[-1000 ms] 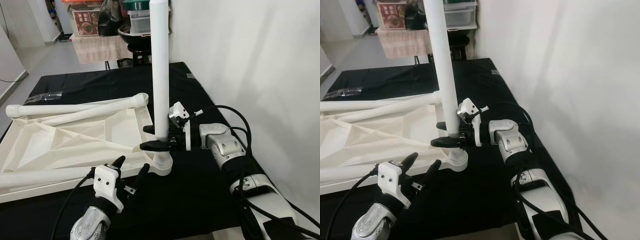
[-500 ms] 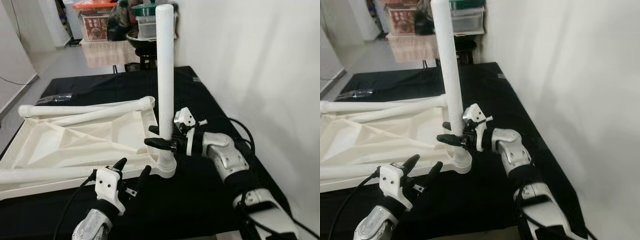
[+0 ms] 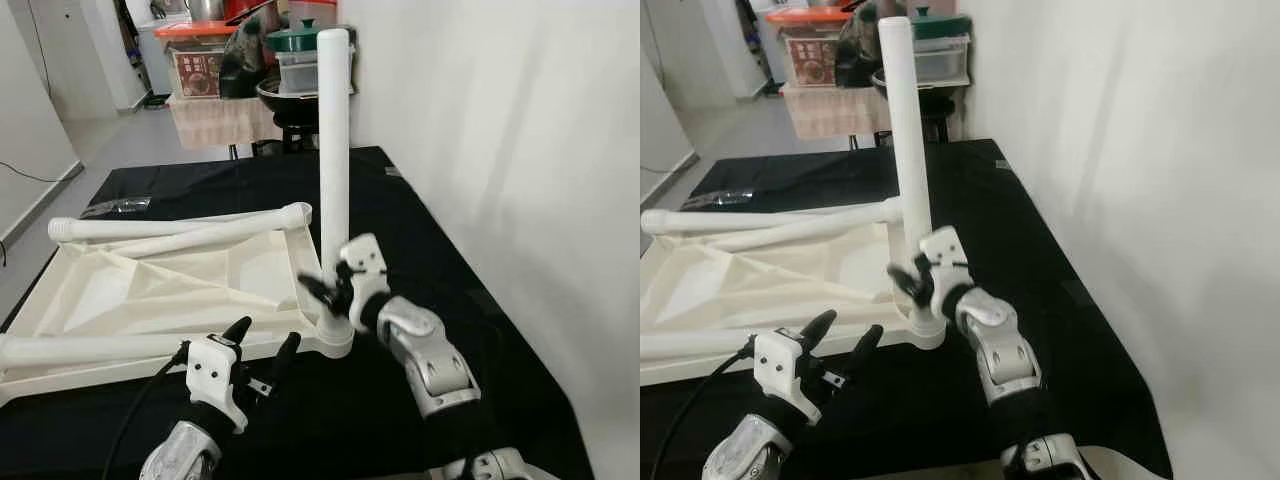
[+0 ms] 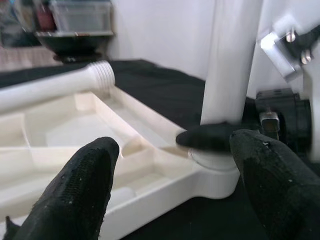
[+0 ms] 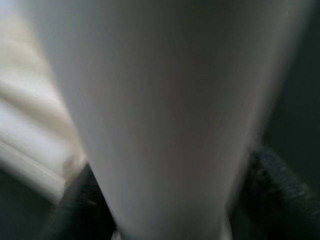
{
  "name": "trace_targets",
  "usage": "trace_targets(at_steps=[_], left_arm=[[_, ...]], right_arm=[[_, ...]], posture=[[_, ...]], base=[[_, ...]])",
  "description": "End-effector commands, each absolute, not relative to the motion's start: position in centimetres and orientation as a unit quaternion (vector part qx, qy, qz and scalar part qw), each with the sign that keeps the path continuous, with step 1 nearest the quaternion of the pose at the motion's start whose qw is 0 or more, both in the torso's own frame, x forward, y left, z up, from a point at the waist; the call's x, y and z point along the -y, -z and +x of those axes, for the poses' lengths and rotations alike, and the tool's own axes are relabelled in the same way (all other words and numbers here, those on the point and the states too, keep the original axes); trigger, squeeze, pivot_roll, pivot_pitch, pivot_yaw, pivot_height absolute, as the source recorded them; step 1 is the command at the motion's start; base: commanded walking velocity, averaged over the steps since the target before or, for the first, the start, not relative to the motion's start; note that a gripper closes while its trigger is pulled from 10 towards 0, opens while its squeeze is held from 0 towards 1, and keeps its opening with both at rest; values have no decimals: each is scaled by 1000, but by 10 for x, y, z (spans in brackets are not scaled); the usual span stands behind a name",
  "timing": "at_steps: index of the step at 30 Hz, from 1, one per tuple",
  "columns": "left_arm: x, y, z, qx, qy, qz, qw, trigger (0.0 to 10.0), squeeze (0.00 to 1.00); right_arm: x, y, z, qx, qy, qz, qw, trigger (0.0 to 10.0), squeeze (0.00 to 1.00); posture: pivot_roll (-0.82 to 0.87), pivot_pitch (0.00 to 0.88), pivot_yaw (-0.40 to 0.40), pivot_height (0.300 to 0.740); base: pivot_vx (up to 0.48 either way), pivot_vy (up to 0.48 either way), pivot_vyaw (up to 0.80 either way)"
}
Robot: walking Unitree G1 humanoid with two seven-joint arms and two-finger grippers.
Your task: Building children table
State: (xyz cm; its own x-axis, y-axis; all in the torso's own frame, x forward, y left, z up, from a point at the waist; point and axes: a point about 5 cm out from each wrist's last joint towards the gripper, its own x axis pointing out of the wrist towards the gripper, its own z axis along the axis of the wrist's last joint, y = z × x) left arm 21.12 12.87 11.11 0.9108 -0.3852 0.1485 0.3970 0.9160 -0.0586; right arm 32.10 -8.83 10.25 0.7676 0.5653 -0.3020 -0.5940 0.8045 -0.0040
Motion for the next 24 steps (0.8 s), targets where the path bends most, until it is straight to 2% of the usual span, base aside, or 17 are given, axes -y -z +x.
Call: trace_targets(at_steps=[1,2,3,5,6,7,10,11,14,18,19,20,21,22,23,24], left_arm=[[-129,-111,212,66,199,-42,977,10000,0],[-129,-111,212,66,199,-42,977,10000,0],[-129,-110,212,66,199,-44,977,10000,0],[-129,-110,212,66,199,-44,977,10000,0],[-128,-110,213,66,200,-47,976,10000,0],[-128,-109,215,66,202,-49,976,10000,0],[-126,-108,217,64,205,-53,975,10000,0],[-126,-108,217,64,205,-53,975,10000,0],[-122,-106,216,52,232,-63,969,10000,0],[-119,-105,214,44,254,-60,964,10000,0],[-119,-104,214,42,256,-60,964,10000,0],[-119,-104,214,40,256,-60,964,10000,0],[-119,-104,214,40,256,-60,964,10000,0],[-119,-104,214,39,256,-60,964,10000,0],[-119,-104,214,39,256,-60,964,10000,0],[-119,-104,214,39,256,-61,964,10000,0]], right_arm=[[88,-108,326,-143,-317,-61,936,10000,1000],[88,-108,326,-143,-317,-61,936,10000,1000],[86,-126,339,-101,-358,-61,926,10000,1000],[86,-126,339,-101,-358,-61,926,10000,1000],[85,-142,347,-68,-390,-60,916,10000,220],[84,-160,355,-34,-447,-68,891,10000,0],[84,-177,356,-21,-541,-97,835,10000,0],[84,-177,356,-21,-541,-97,835,10000,0],[81,-177,359,-41,-584,-124,801,10000,0],[77,-182,366,-45,-596,-118,793,10000,0],[76,-185,368,-45,-600,-108,791,9020,0],[76,-186,370,-47,-602,-99,791,3843,0],[76,-186,370,-47,-602,-99,791,3843,0],[76,-187,371,-47,-603,-92,791,2078,0],[76,-187,371,-47,-603,-92,791,2078,0],[80,-185,372,-52,-600,-92,793,0,0]], posture=[[36,0,-9,740],[36,0,-9,740],[34,0,-6,740],[34,0,-6,740],[31,0,-5,740],[35,0,-9,740],[38,0,-13,740],[38,0,-13,740],[48,0,-17,740],[60,0,-20,740],[66,0,-18,740],[66,0,-17,740],[66,0,-17,740],[66,0,-17,740],[66,0,-17,740],[68,0,-16,740]], base=[[0,0,0],[0,0,0],[0,0,0],[0,0,0],[0,0,0],[0,0,0],[0,0,0],[0,0,0],[0,0,0],[0,0,0],[0,0,0],[0,0,0],[0,0,0],[0,0,0],[0,0,0],[0,0,0]])
